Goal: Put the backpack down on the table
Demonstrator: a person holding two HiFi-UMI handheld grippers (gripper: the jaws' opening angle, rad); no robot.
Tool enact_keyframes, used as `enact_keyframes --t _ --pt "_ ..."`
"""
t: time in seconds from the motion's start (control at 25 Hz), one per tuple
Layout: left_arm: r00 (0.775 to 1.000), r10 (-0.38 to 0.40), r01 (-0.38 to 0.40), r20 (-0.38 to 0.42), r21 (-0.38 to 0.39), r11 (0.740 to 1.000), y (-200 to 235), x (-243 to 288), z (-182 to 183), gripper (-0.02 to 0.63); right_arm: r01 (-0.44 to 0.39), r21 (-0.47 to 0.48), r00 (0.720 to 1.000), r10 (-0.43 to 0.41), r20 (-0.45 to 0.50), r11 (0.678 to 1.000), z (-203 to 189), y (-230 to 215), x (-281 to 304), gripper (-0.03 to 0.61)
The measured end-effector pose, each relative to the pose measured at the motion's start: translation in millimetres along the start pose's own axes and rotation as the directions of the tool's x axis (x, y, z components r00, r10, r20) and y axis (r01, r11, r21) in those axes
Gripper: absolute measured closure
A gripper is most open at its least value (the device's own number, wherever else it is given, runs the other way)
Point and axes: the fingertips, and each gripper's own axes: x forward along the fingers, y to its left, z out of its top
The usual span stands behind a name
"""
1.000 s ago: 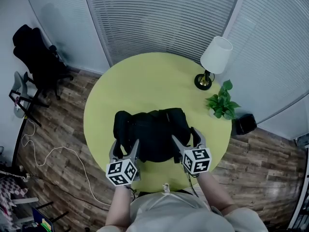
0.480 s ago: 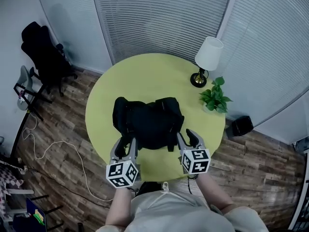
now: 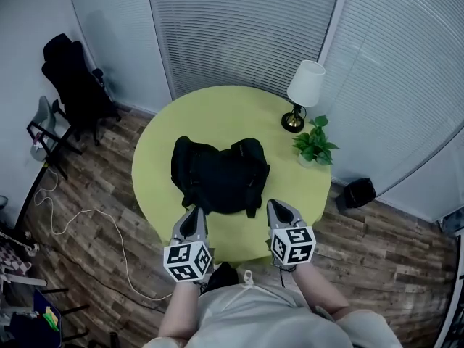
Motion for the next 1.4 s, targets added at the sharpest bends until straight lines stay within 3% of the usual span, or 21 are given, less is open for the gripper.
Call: enact_keyframes --t 0.6,0.8,1.0,1.4 --pt "1.000 -0.005 0.005 0.022 -0.004 1.000 -12 -10 8 0.606 -0.038 -0.010 0.999 0.038 0.014 0.999 8 4 -13 0.581" --pt "1.000 -0.026 0.026 0.010 0.055 0.998 -21 -9 6 0.606 -0.037 -0.007 0.999 0.037 0.009 0.999 9 5 -13 0.581" --pt "0.999 -0.040 0.040 0.003 0.061 0.997 -26 -4 6 0.606 -0.038 0.014 0.999 0.038 -0.001 0.999 8 2 -8 0.581" --pt "1.000 0.002 -0.001 -0.016 0.062 0.998 -17 3 4 0.606 -0.038 0.019 0.999 0.038 -0.020 0.999 3 -2 -1 0.581"
